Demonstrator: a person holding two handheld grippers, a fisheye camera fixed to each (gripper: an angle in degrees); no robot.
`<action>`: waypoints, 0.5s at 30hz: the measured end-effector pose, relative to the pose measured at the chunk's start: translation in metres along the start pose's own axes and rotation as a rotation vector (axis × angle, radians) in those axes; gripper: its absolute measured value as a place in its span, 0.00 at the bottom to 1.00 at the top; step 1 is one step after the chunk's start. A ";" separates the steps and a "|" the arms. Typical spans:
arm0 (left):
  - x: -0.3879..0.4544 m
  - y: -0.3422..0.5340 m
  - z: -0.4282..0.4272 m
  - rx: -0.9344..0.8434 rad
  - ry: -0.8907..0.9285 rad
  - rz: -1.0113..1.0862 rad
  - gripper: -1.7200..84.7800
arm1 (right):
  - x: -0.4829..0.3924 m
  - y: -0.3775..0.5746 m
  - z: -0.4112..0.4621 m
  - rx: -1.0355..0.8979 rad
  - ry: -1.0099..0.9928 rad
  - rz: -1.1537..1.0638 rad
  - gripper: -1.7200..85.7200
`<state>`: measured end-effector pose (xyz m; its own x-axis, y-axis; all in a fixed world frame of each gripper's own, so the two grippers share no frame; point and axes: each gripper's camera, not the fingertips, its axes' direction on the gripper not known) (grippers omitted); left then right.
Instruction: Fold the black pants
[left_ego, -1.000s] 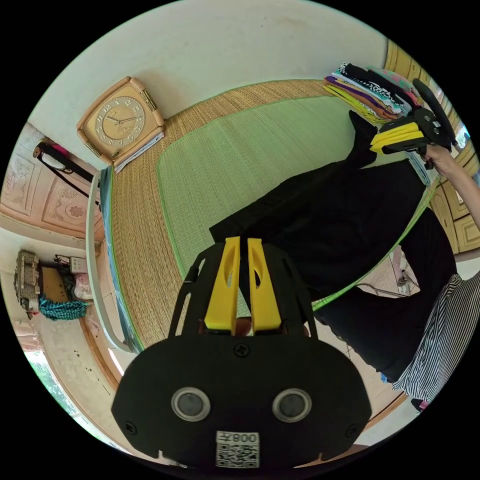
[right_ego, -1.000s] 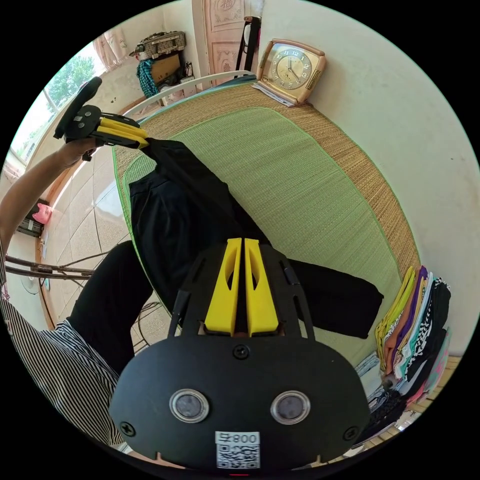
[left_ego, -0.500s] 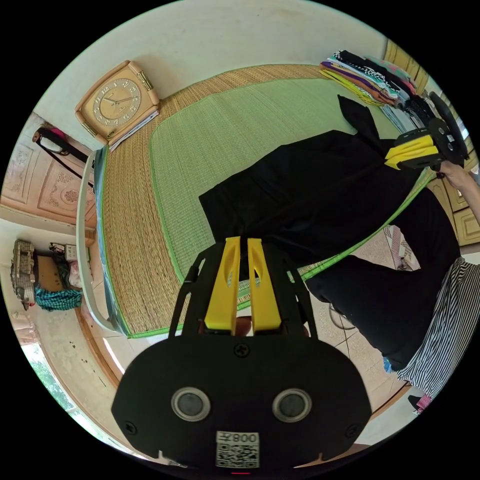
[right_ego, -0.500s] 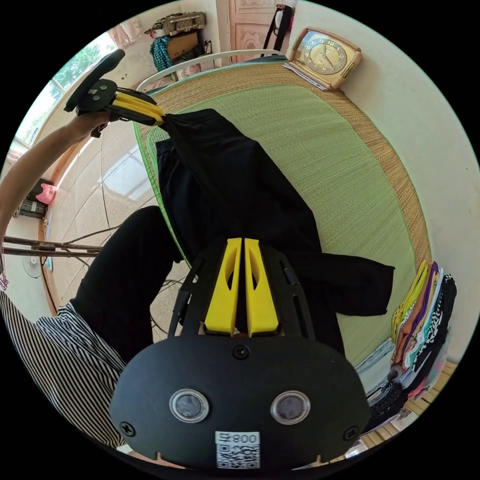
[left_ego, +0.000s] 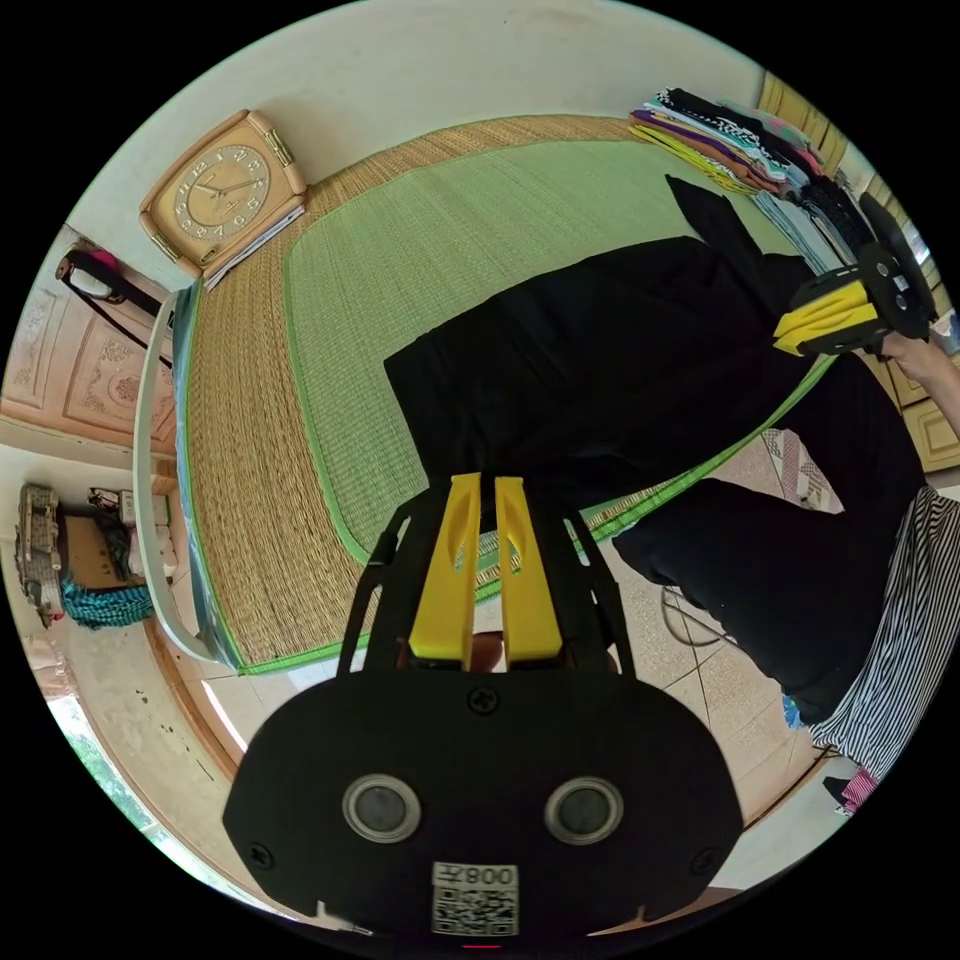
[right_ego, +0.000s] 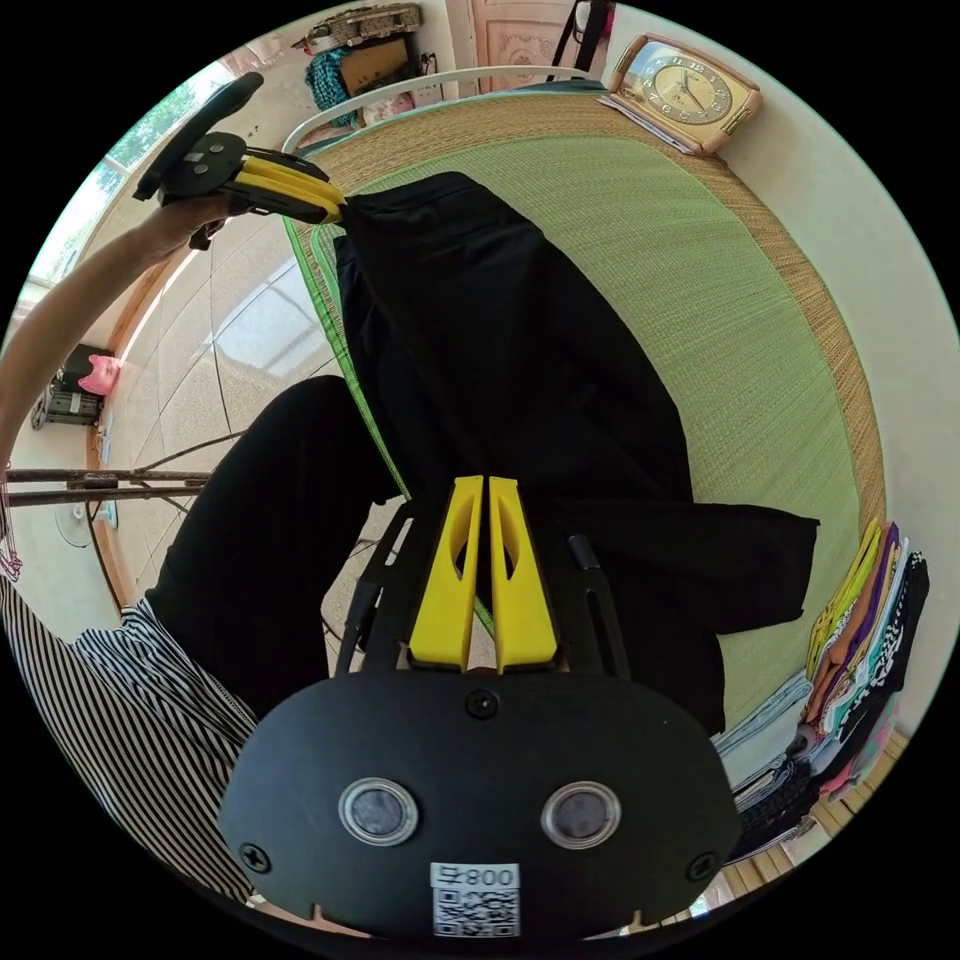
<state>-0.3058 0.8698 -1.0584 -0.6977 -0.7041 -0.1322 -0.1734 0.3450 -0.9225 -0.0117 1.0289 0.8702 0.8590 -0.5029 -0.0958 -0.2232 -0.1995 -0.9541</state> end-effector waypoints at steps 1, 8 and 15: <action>0.002 0.004 0.004 -0.004 -0.001 0.006 0.04 | -0.001 -0.001 0.002 -0.001 -0.003 0.000 0.03; 0.004 0.024 0.020 -0.003 0.019 0.001 0.03 | -0.013 -0.009 0.030 -0.014 -0.017 -0.022 0.03; 0.009 0.040 0.039 -0.017 0.028 0.011 0.03 | -0.016 -0.014 0.060 -0.019 -0.053 -0.006 0.03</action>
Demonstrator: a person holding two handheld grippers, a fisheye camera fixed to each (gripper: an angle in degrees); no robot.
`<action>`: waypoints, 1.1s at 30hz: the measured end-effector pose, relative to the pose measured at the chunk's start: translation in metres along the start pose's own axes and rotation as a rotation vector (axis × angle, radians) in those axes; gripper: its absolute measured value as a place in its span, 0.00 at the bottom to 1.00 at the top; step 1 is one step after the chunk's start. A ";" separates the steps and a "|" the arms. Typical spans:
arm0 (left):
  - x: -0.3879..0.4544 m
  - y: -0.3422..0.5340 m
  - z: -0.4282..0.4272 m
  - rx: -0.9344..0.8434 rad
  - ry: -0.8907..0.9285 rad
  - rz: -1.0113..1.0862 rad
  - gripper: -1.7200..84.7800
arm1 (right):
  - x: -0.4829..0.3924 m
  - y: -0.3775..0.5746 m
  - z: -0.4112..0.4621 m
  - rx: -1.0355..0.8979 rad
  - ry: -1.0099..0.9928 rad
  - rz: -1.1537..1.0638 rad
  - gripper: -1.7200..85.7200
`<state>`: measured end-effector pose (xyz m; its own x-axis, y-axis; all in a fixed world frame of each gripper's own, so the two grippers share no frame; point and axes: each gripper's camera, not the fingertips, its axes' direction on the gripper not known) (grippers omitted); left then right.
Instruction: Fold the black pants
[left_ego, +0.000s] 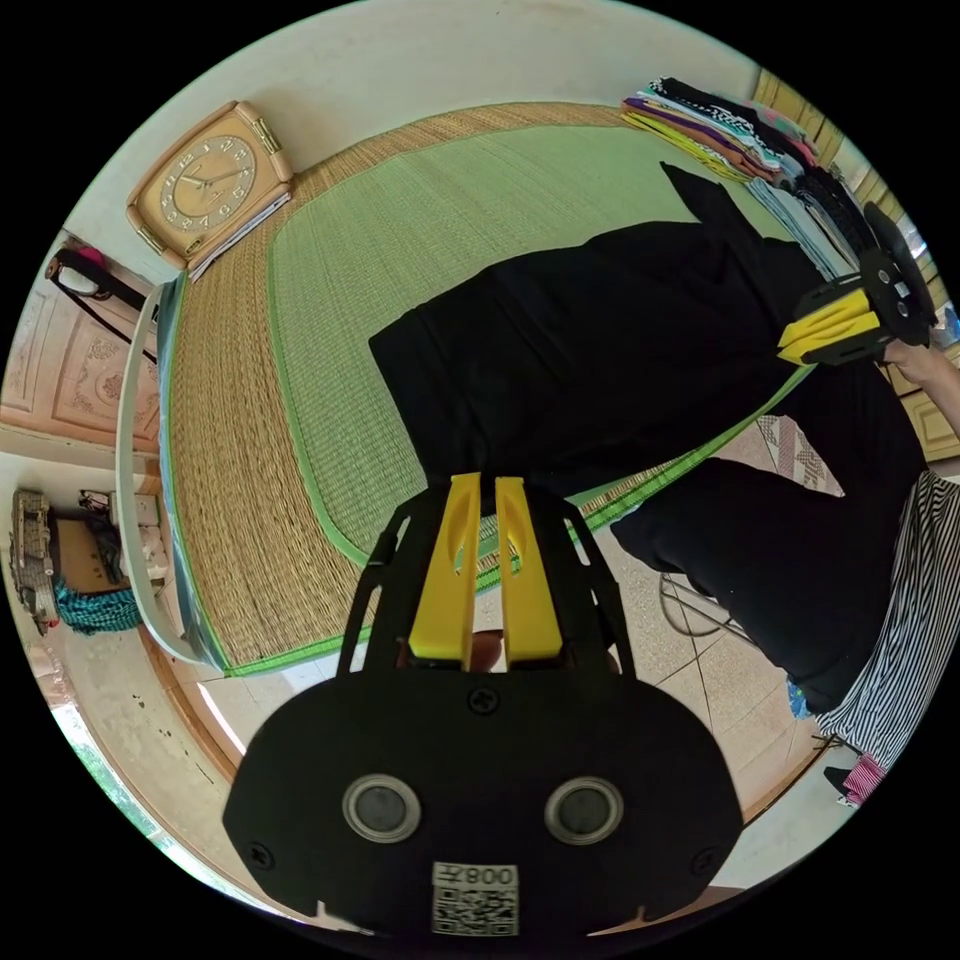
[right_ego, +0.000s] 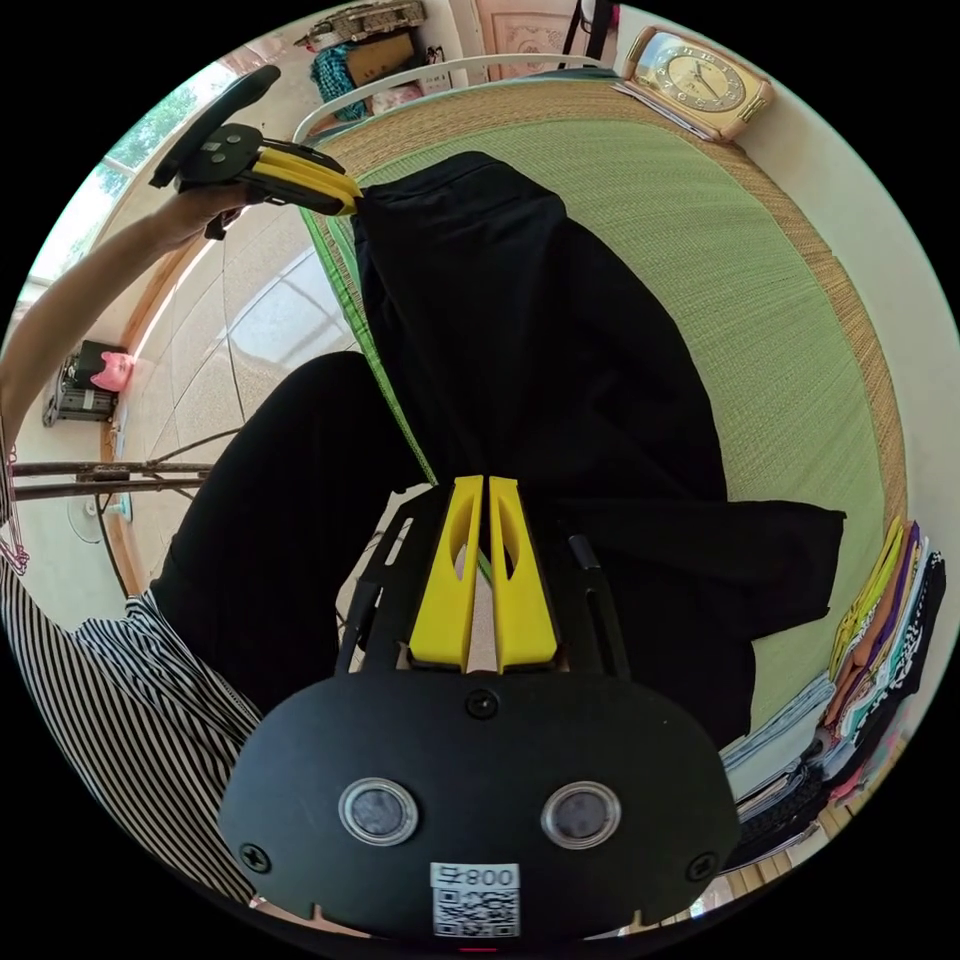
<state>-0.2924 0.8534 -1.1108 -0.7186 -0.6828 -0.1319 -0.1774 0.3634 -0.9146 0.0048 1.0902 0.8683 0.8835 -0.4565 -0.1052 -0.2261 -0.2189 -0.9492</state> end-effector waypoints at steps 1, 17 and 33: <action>0.001 0.003 0.003 -0.001 0.001 0.001 0.03 | 0.000 -0.001 0.002 -0.001 -0.001 0.000 0.03; 0.006 0.032 0.048 0.000 0.020 -0.019 0.03 | 0.014 -0.015 0.060 -0.007 -0.054 0.043 0.03; 0.007 0.057 0.093 0.025 0.015 -0.044 0.03 | 0.034 -0.016 0.103 0.010 -0.099 0.048 0.03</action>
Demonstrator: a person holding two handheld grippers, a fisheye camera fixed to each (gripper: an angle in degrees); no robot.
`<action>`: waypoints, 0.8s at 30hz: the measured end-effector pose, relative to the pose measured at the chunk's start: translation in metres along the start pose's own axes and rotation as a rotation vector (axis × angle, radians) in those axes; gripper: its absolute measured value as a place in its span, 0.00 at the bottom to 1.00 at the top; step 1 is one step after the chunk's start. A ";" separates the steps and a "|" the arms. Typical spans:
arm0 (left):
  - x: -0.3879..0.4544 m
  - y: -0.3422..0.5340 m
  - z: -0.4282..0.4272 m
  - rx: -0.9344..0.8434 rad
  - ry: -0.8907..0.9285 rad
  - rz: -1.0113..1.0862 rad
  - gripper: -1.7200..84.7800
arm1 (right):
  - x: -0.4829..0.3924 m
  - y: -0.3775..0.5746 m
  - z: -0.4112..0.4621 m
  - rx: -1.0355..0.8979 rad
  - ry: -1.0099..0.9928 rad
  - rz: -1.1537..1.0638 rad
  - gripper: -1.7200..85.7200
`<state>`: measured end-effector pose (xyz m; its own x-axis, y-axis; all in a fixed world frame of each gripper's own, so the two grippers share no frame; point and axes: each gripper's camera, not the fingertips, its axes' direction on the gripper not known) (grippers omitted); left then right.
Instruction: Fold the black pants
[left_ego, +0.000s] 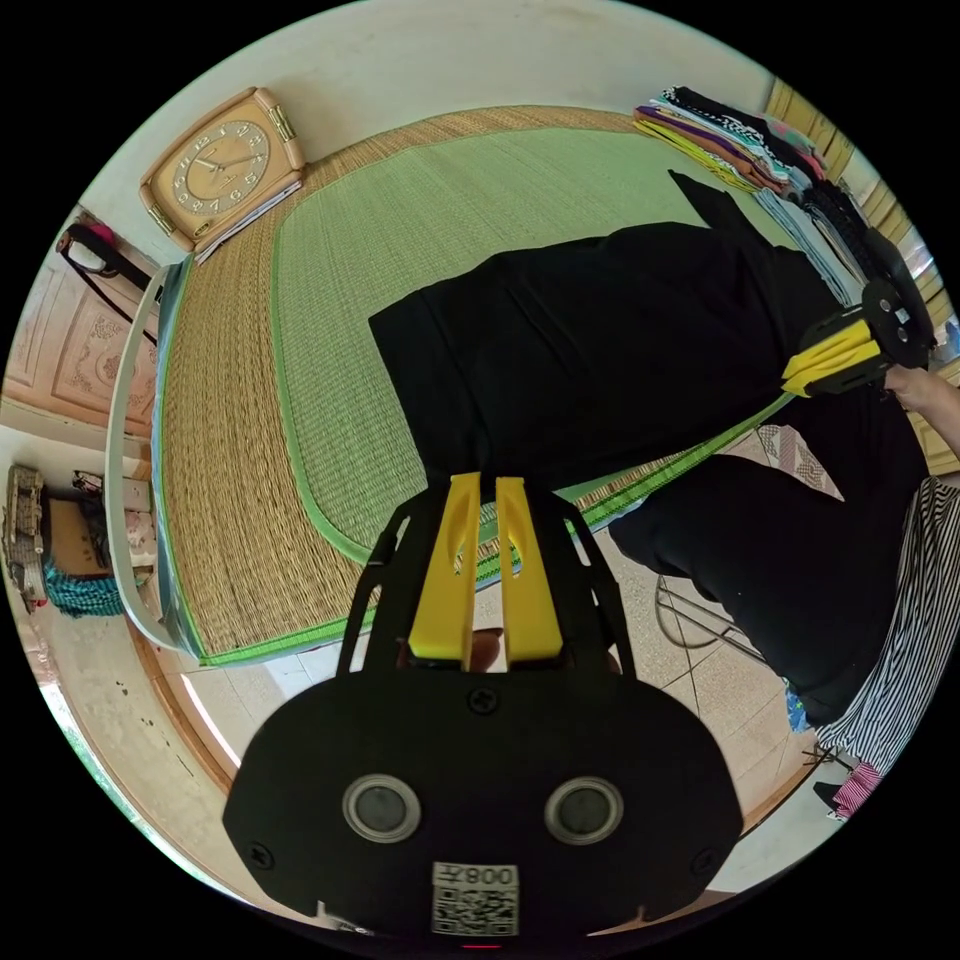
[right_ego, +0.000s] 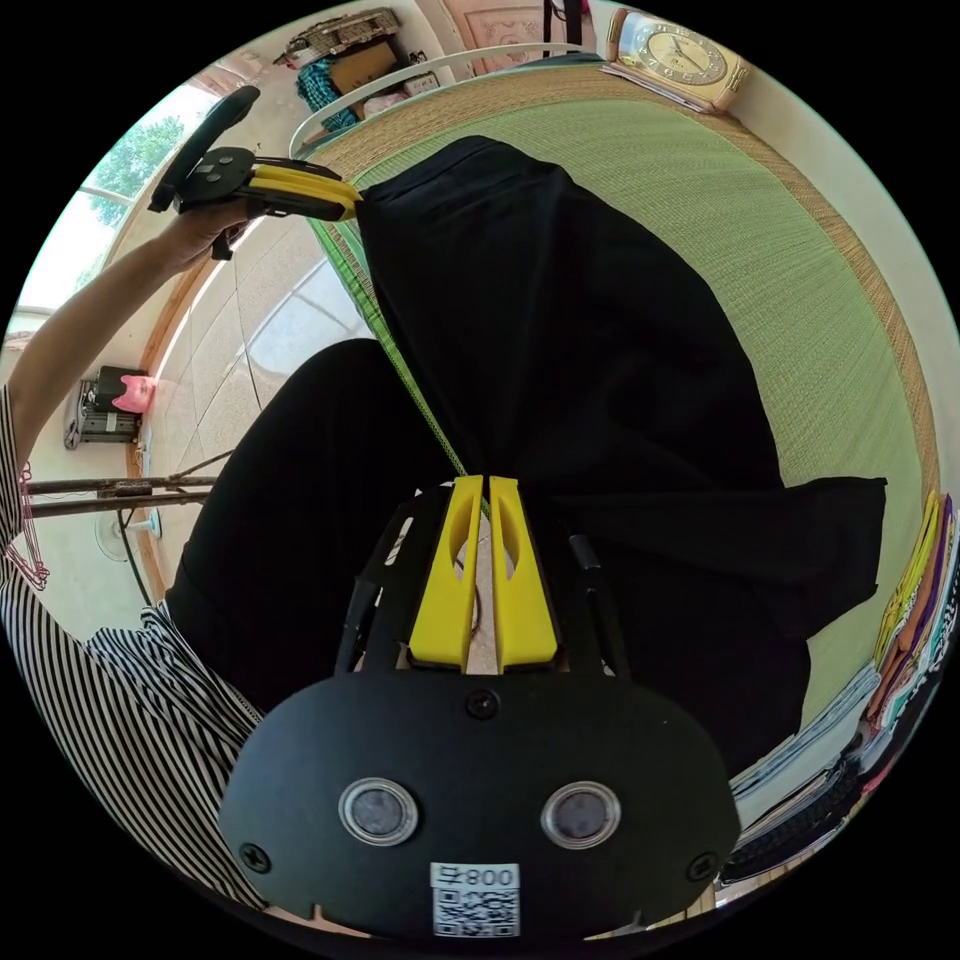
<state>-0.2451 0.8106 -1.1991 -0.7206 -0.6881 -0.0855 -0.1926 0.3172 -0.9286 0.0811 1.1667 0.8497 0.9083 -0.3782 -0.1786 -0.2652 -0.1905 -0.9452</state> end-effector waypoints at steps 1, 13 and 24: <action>0.000 0.002 0.004 0.000 0.000 0.002 0.03 | 0.001 0.000 0.002 0.000 0.000 0.000 0.03; -0.011 0.012 0.039 -0.023 0.066 -0.026 0.04 | 0.038 0.004 0.030 0.011 -0.055 0.029 0.04; -0.025 0.038 0.052 0.160 0.312 -0.186 0.04 | 0.079 0.015 0.045 0.034 -0.113 0.075 0.04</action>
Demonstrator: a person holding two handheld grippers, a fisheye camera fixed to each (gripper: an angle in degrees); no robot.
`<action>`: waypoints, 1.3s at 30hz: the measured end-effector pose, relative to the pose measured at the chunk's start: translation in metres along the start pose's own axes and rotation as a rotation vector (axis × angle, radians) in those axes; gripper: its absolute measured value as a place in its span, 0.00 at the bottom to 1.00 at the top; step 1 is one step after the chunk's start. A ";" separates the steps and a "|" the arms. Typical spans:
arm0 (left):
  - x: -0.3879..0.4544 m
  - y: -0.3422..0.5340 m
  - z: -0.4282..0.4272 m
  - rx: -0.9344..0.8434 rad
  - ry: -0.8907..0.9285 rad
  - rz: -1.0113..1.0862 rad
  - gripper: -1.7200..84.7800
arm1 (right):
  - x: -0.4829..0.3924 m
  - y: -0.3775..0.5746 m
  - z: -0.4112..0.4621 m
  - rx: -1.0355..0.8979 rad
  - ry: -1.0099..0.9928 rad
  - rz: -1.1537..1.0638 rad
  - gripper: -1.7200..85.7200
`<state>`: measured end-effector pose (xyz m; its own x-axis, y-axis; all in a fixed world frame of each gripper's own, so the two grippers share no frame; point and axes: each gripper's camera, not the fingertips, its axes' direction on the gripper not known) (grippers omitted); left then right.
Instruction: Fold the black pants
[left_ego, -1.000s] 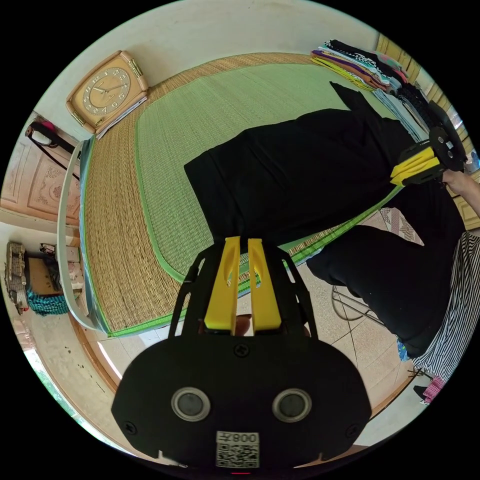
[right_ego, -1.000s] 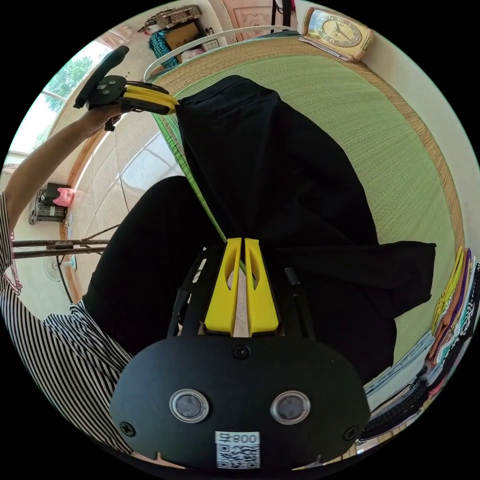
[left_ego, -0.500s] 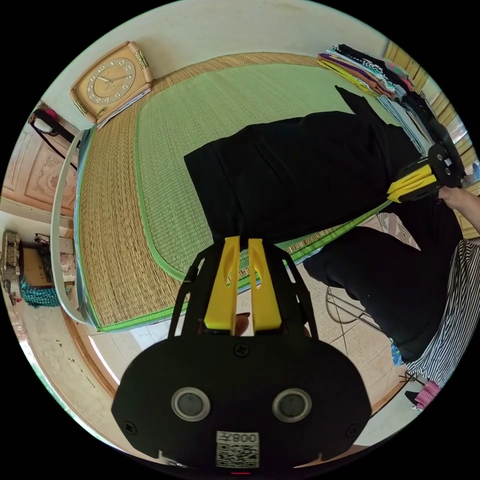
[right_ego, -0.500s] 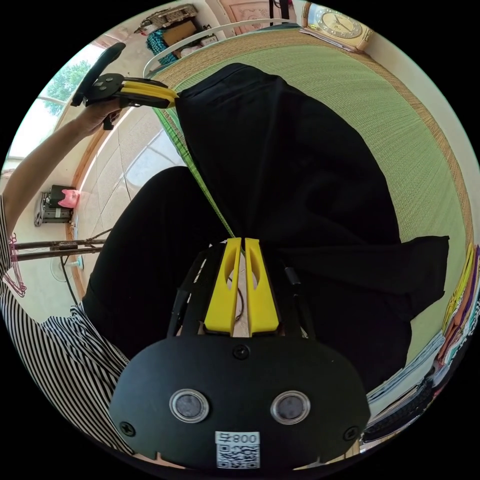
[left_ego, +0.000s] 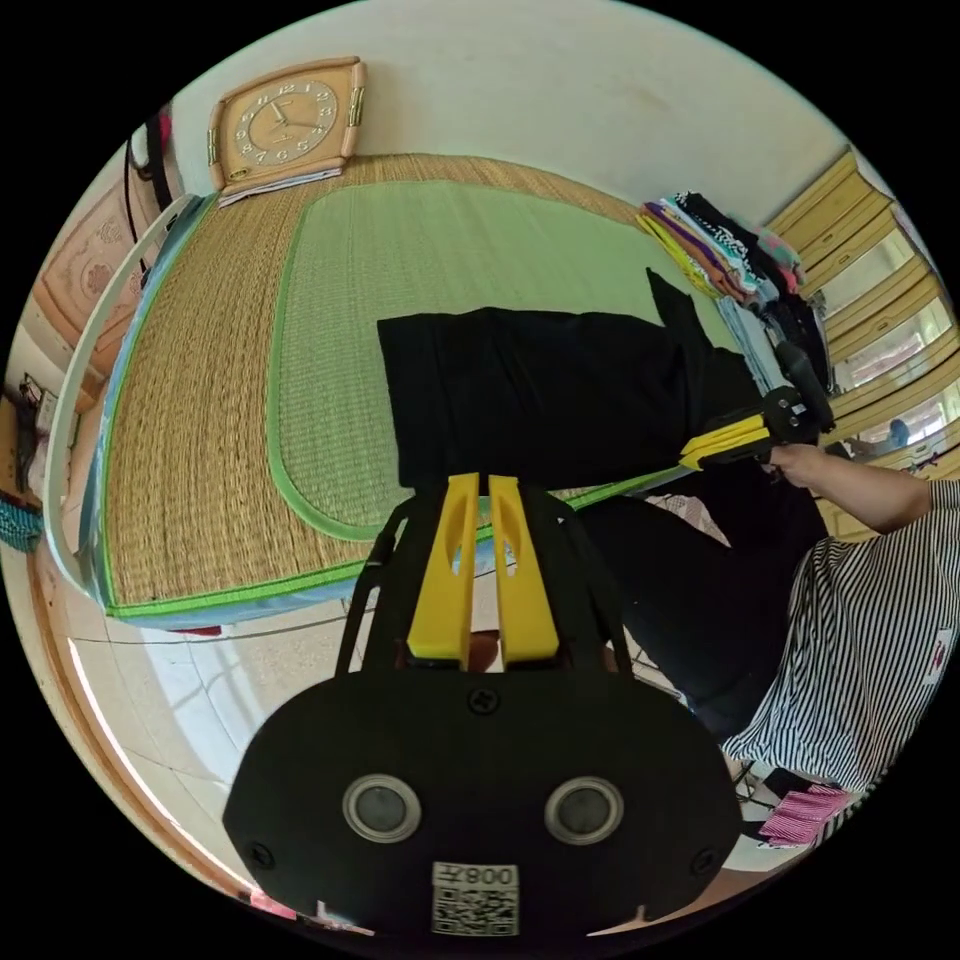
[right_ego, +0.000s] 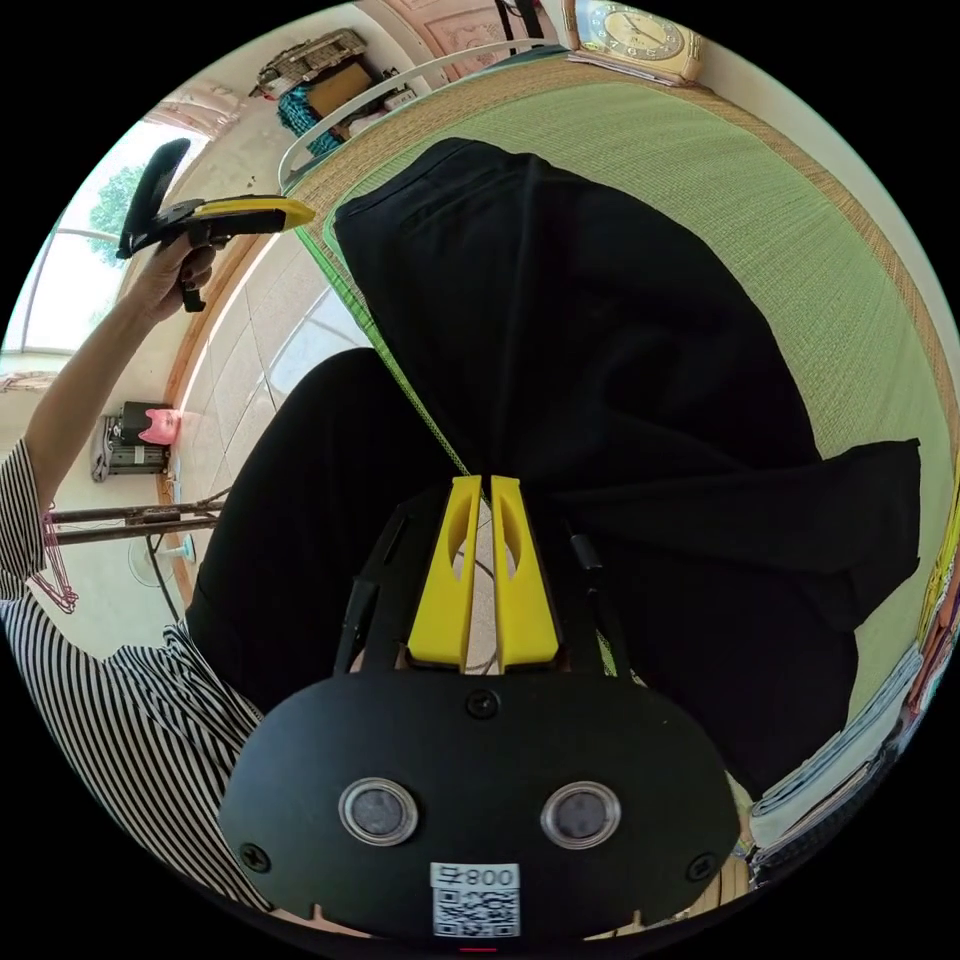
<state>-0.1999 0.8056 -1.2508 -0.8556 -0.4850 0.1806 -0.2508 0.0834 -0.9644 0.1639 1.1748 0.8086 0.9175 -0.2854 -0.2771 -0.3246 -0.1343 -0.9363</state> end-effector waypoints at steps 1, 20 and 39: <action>0.006 -0.002 0.008 0.016 0.036 0.002 0.04 | 0.003 0.001 0.000 0.002 -0.007 0.006 0.04; 0.051 -0.026 0.104 -0.032 0.042 -0.055 0.02 | 0.094 0.053 -0.037 0.216 -0.180 0.154 0.02; 0.199 -0.116 0.183 -0.037 0.247 0.168 0.04 | 0.149 0.080 -0.014 0.120 -0.129 0.191 0.02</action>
<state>-0.2587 0.5402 -1.1377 -0.9696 -0.2358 0.0648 -0.1088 0.1789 -0.9778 0.2710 1.1079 0.6951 0.8664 -0.1706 -0.4694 -0.4722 0.0263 -0.8811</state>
